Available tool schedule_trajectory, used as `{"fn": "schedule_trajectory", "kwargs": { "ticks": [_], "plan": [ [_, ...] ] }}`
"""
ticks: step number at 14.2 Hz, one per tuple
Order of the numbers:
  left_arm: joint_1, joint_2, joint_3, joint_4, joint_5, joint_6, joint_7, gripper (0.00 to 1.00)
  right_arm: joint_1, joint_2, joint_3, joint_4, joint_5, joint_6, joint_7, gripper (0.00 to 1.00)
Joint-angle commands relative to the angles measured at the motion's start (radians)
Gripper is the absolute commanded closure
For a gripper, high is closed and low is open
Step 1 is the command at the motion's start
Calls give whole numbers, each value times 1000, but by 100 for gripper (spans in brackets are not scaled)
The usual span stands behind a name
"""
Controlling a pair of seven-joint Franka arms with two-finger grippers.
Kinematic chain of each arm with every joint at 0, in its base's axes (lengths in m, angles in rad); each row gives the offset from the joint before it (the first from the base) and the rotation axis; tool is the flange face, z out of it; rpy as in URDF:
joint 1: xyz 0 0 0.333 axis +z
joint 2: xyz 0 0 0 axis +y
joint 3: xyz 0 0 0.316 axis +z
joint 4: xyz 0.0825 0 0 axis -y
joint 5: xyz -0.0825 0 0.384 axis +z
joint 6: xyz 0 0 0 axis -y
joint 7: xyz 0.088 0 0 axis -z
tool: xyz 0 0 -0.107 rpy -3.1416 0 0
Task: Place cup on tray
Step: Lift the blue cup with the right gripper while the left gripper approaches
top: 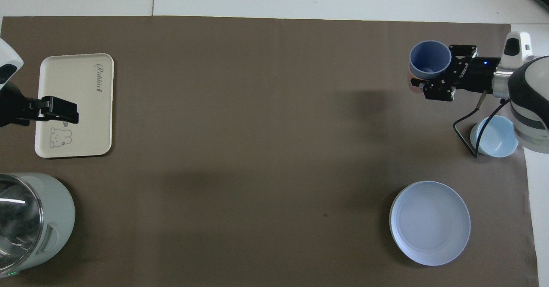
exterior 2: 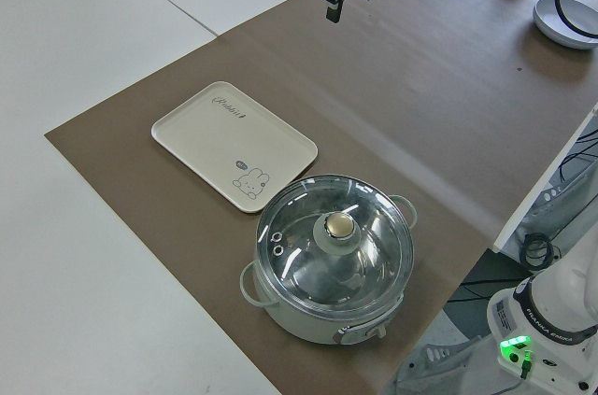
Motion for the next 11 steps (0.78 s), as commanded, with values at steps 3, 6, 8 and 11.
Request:
{"fn": "schedule_trajectory", "kwargs": {
  "ticks": [3,6,8,11],
  "plan": [
    [-10,-26,9,-41,-279,163,-186,0,141,-112,4,3,-343,17,327,100],
    [-24,-19,6,-49,-495,246,-295,0,253,-127,6,77,-550,-74,513,100],
    [-75,10,6,-54,-627,356,-381,0,298,-124,6,143,-635,-163,633,100],
    [-215,83,6,-55,-711,530,-464,0,405,-118,6,223,-751,-296,800,100]
  ]
}}
